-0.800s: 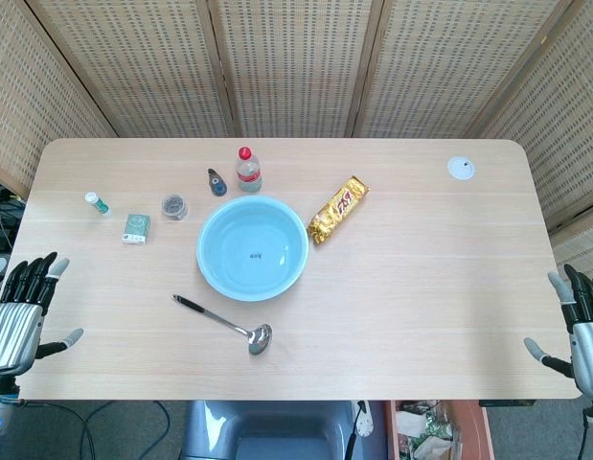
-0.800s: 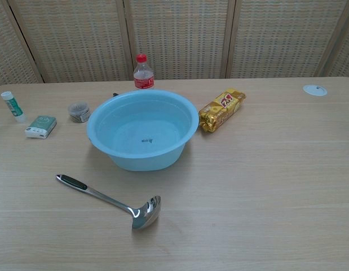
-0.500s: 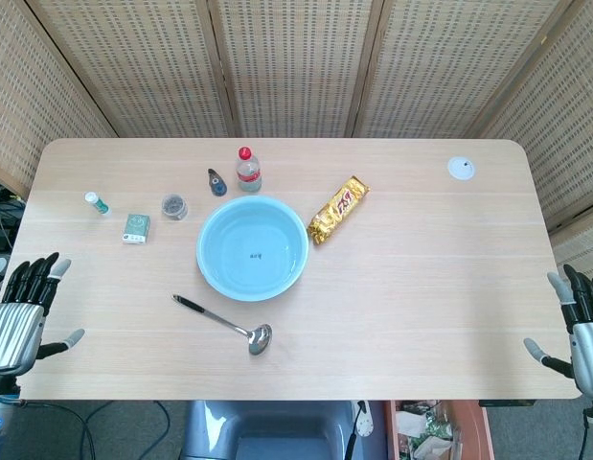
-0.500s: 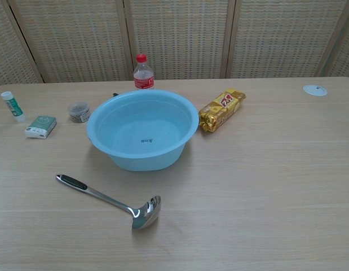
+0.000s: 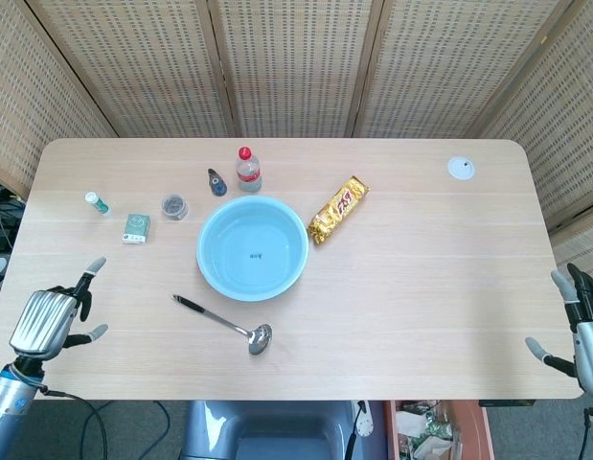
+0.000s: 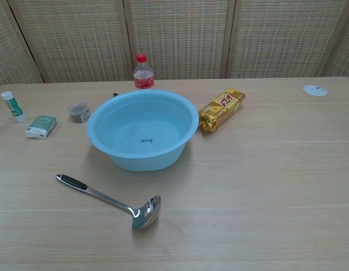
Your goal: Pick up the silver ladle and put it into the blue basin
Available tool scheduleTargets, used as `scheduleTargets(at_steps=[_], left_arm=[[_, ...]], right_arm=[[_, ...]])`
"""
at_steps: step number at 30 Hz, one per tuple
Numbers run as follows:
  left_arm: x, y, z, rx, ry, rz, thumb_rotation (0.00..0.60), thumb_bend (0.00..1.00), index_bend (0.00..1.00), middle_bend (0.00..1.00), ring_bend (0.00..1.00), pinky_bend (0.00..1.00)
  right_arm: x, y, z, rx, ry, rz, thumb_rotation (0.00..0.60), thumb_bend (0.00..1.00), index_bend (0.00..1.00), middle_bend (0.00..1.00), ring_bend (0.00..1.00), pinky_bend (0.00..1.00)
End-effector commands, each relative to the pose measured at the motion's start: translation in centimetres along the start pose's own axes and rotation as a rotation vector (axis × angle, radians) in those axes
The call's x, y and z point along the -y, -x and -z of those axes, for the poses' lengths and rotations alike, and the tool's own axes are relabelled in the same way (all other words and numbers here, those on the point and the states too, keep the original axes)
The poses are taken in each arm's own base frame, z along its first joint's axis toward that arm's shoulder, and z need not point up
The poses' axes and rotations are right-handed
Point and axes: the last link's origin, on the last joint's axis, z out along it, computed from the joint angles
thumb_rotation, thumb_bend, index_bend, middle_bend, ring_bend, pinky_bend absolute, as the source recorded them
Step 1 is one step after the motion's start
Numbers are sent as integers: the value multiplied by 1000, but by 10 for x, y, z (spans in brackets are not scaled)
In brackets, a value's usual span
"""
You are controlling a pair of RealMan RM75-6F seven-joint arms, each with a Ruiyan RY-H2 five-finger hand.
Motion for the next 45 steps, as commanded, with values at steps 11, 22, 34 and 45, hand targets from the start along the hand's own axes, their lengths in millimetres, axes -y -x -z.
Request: scheduleTargets(at_steps=[11, 22, 34, 45], left_arm=[[-8, 72, -64, 336, 149, -166, 600, 80, 2, 1000, 976, 1000], [-24, 89, -91, 376, 180, -157, 600, 149, 271, 1000, 979, 1000], [-50, 100, -113, 374, 239, -191, 600, 285, 350, 1000, 979, 1000], [-68, 114, -122, 397, 265, -218, 600, 298, 418, 1000, 979, 1000]], right_arm=[[0, 6, -4, 24, 9, 13, 600, 0, 0, 0, 0, 0], [-1, 9, -7, 41, 16, 11, 600, 0, 0, 0, 0, 0], [-4, 7, -8, 45, 22, 0, 600, 0, 0, 0, 0, 0], [-4, 7, -7, 54, 22, -9, 600, 0, 0, 0, 0, 0]])
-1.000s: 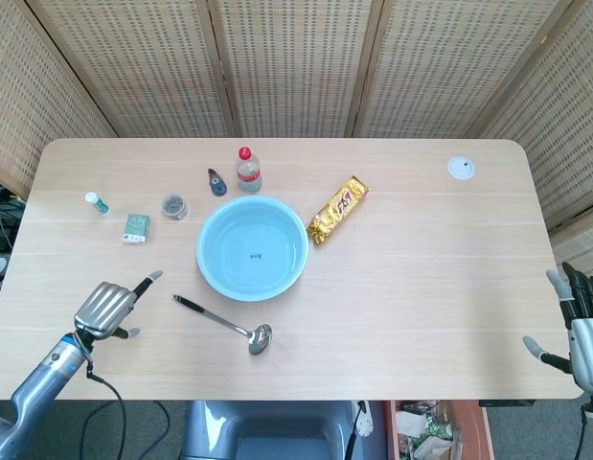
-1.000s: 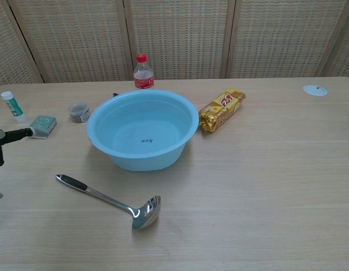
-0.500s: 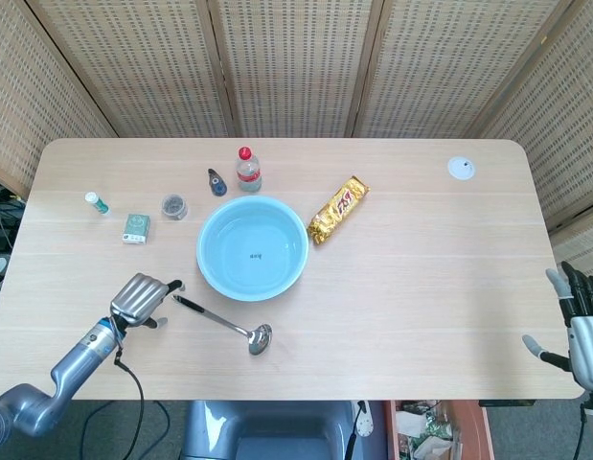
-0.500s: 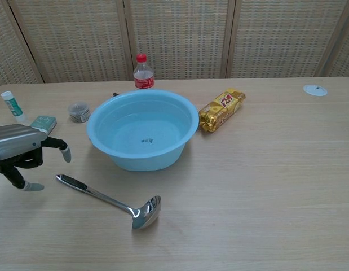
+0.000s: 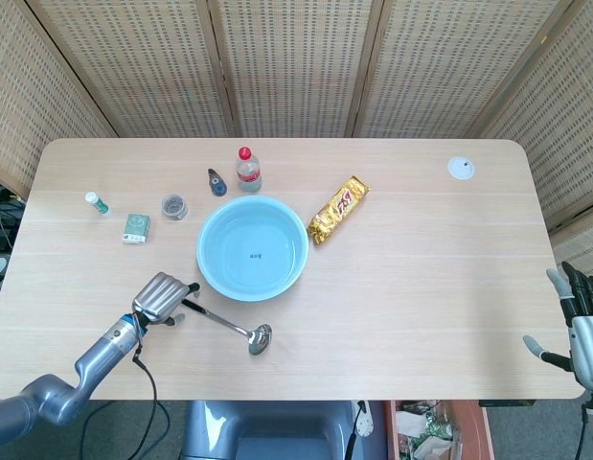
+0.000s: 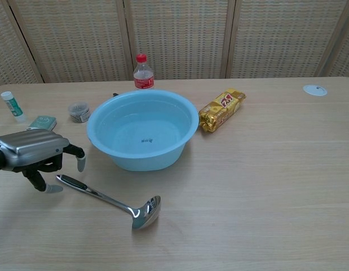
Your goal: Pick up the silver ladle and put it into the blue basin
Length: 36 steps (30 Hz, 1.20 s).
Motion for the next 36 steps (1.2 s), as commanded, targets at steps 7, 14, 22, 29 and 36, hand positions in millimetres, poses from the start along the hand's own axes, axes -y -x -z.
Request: scheduleTargets(at_steps=[7, 14, 22, 29, 36], left_arm=[[-8, 7, -13, 22, 4, -27, 600, 326, 448, 1000, 979, 1000], [-11, 5, -18, 31, 4, -37, 600, 367, 462, 1000, 979, 1000], [-15, 7, -19, 41, 12, -44, 600, 367, 463, 1000, 979, 1000], [-20, 11, -22, 44, 17, -52, 600, 367, 463, 1000, 979, 1000], [-23, 14, -26, 51, 15, -50, 600, 367, 470, 1000, 979, 1000]], right_arm=[[0, 0, 0, 15, -3, -14, 600, 0, 0, 0, 0, 0], [-1, 0, -1, 20, -1, -16, 600, 0, 0, 0, 0, 0], [-1, 0, -1, 21, 0, -17, 600, 0, 0, 0, 0, 0], [-2, -1, 0, 22, 1, -19, 600, 0, 0, 0, 0, 0], [-2, -1, -1, 21, 2, -23, 600, 0, 0, 0, 0, 0]])
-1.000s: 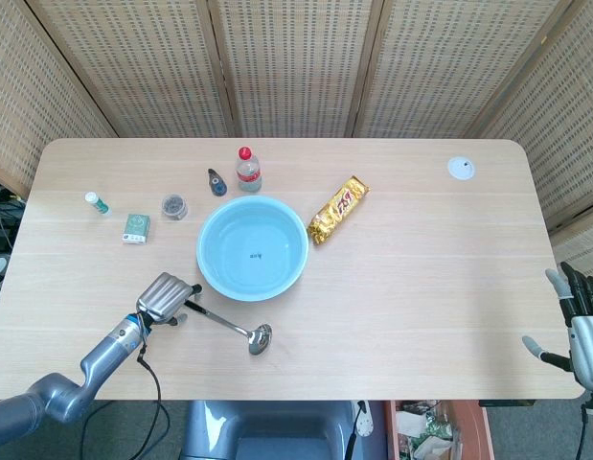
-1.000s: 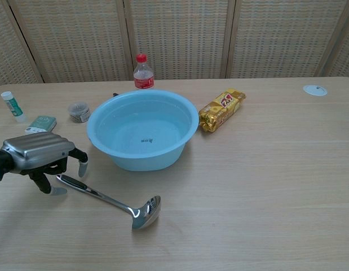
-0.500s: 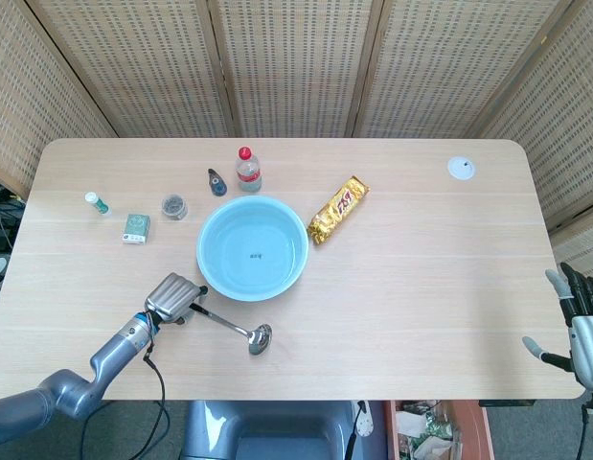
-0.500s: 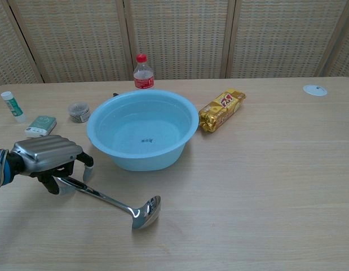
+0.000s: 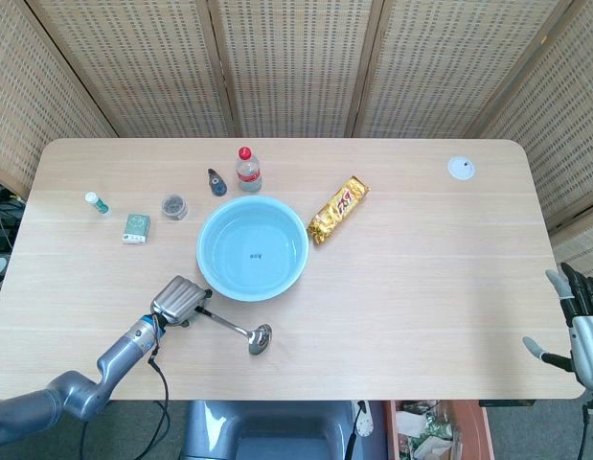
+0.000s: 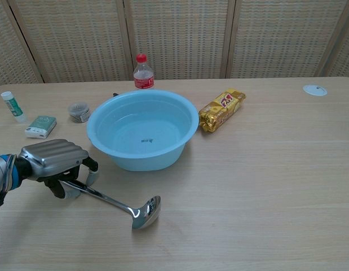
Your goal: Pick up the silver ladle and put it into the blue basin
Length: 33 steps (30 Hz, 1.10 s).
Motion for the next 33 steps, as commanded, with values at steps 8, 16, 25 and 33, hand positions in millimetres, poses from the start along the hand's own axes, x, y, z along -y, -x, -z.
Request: scheduleTargets(at_steps=[8, 16, 25, 33], left_arm=[[0, -2, 0, -4, -6, 5, 600, 384, 710, 1000, 979, 1000], [0, -20, 14, -78, 14, -18, 600, 436, 844, 1000, 979, 1000], [-6, -59, 51, -183, 103, 15, 600, 624, 983, 1000, 979, 1000], [-5, -82, 63, -205, 111, 60, 600, 700, 1000, 1000, 979, 1000]], right_arm=[[-1, 0, 0, 0, 1, -4, 600, 0, 0, 0, 0, 0], [-1, -1, 0, -2, 0, -7, 600, 0, 0, 0, 0, 0], [0, -2, 1, -4, -1, -9, 600, 0, 0, 0, 0, 0], [-1, -2, 1, -3, -2, -9, 600, 0, 0, 0, 0, 0]])
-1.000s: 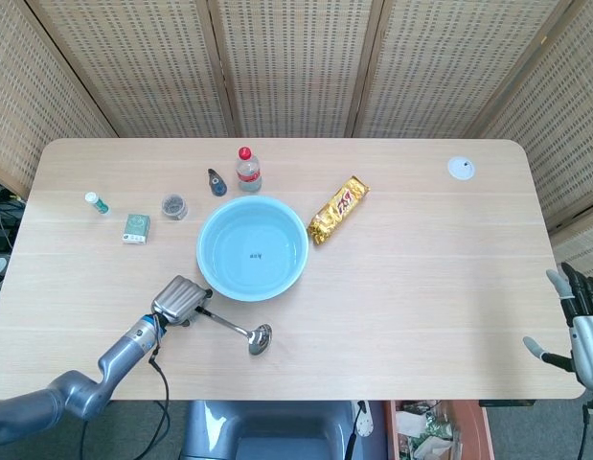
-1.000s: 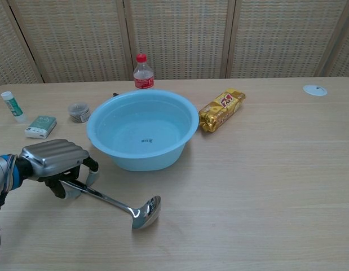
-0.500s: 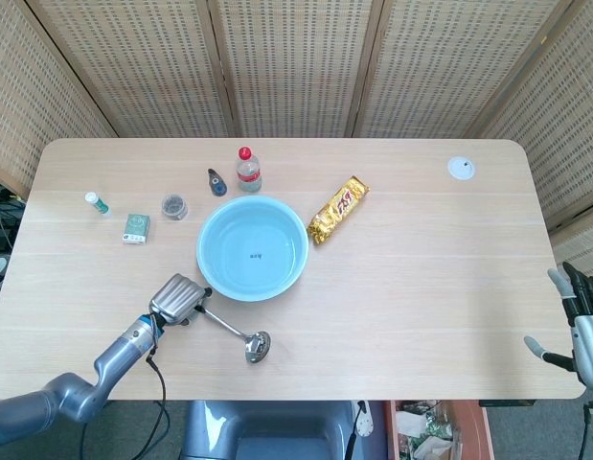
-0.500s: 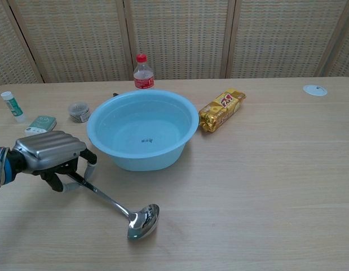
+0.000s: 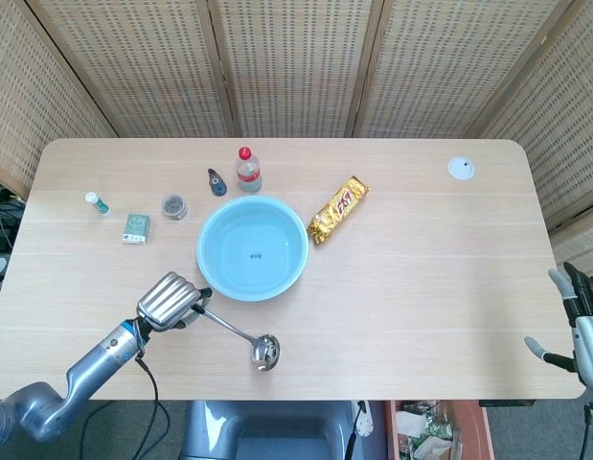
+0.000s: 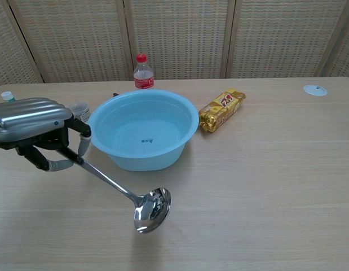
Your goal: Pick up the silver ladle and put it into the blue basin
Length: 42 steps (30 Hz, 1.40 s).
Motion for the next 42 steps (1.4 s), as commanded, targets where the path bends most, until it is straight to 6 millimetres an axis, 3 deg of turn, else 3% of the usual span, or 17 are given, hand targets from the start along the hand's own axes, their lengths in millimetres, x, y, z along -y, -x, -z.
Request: scheduleTargets(at_steps=[1, 9, 10, 13, 19, 29, 42], left_arm=[[1, -10, 0, -8, -4, 16, 600, 701, 1000, 1000, 979, 1000], [8, -51, -21, -61, -24, 24, 600, 759, 1000, 1000, 979, 1000], [14, -68, -33, -89, -40, 25, 600, 764, 1000, 1000, 979, 1000], [21, -89, -49, -86, -71, 14, 600, 766, 1000, 1000, 979, 1000], [38, -111, -78, -57, -144, -45, 600, 774, 1000, 1000, 979, 1000], [64, -105, -119, 61, -268, -160, 600, 778, 1000, 1000, 979, 1000], [63, -98, -153, 121, -322, -284, 600, 778, 1000, 1000, 979, 1000]], right_arm=[[0, 0, 0, 0, -1, 0, 600, 0, 0, 0, 0, 0], [0, 1, -1, 4, 6, 0, 600, 0, 0, 0, 0, 0], [-2, 1, -3, 4, 12, 0, 600, 0, 0, 0, 0, 0], [-4, 2, -5, 6, 19, -8, 600, 0, 0, 0, 0, 0], [-7, 2, -8, 10, 36, -8, 600, 0, 0, 0, 0, 0], [-16, 4, -14, 14, 82, -3, 600, 0, 0, 0, 0, 0], [-23, 6, -20, 21, 110, -10, 600, 0, 0, 0, 0, 0]])
